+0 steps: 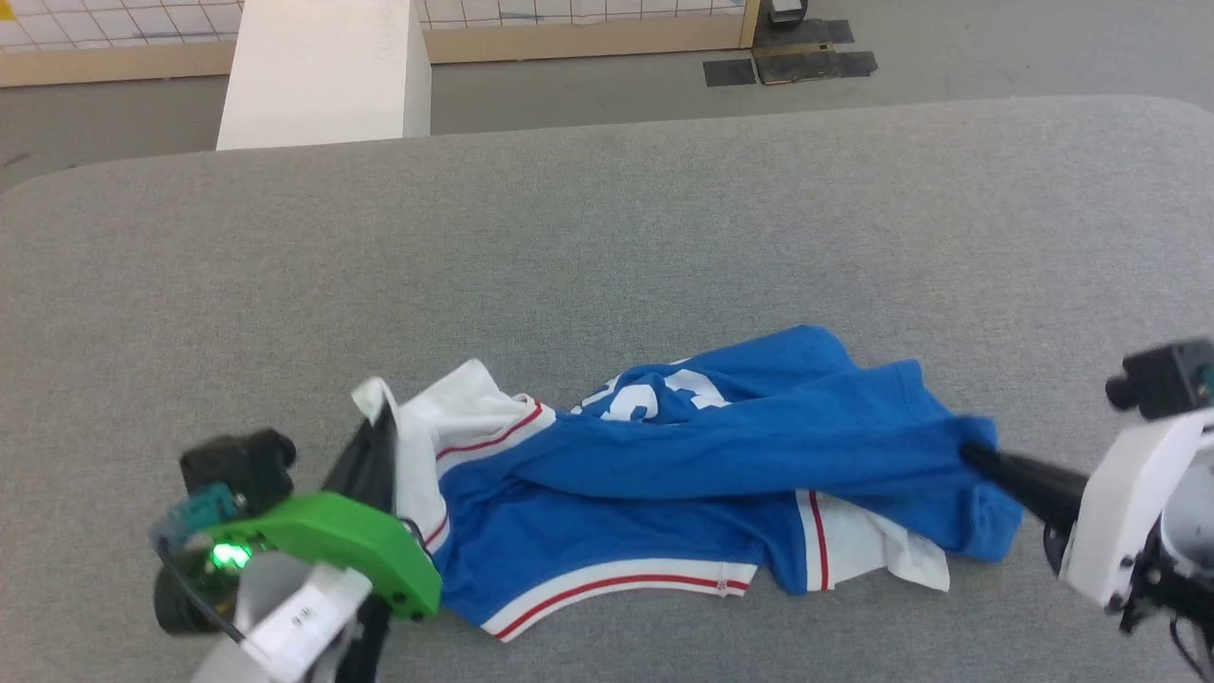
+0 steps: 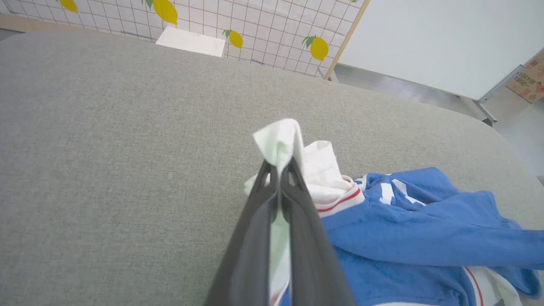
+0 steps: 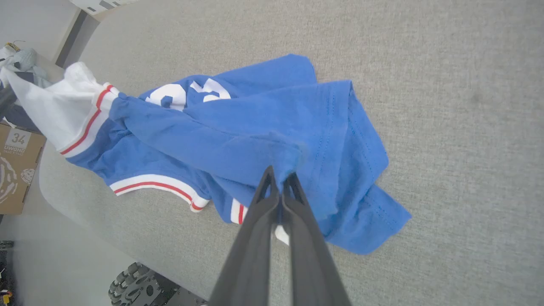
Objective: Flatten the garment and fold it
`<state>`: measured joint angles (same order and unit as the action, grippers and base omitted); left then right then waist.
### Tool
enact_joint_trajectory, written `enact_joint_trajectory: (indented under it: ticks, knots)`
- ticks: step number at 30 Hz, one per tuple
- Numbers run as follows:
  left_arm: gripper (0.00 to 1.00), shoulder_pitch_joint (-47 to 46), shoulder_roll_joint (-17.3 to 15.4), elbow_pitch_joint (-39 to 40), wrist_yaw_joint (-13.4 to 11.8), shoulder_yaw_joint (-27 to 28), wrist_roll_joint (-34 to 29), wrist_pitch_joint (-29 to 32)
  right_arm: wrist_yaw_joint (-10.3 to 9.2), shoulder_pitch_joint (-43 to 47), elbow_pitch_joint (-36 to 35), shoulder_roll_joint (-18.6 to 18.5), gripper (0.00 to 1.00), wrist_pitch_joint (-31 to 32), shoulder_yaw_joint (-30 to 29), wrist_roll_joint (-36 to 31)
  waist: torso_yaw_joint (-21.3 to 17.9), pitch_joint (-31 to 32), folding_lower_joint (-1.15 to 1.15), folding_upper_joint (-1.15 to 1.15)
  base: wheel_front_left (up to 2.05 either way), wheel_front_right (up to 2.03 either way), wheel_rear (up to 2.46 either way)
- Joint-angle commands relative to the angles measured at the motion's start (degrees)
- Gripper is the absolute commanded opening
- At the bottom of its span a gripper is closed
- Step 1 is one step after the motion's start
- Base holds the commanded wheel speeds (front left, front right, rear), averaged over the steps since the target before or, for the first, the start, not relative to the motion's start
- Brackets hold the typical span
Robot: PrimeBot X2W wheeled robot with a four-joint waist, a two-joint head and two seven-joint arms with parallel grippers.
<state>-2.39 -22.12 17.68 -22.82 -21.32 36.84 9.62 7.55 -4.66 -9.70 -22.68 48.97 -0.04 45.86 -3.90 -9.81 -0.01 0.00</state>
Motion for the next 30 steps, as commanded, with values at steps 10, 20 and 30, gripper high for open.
enact_joint_trajectory:
  ticks: [10,20,30]
  knots:
    - [0.00,-18.89,-7.44,-0.39,4.75,4.16,-1.50,5.29,-0.06,-16.43,0.61,-3.89,0.00,3.14,-1.65,0.37,1.26,0.90,0.01,0.00,0.00,0.00,0.00]
    - [0.00,-41.69,-9.43,-8.03,10.38,3.26,-3.75,9.76,-0.06,-31.99,4.50,-6.30,0.00,6.41,-1.06,0.93,2.07,-0.15,0.01,0.00,0.00,0.00,0.00]
    - [0.00,-67.07,-6.73,-24.84,15.31,0.63,-8.39,8.86,-0.06,-52.15,12.14,-5.43,0.00,5.57,1.74,-4.23,2.60,-10.04,0.01,0.00,0.00,0.00,0.00]
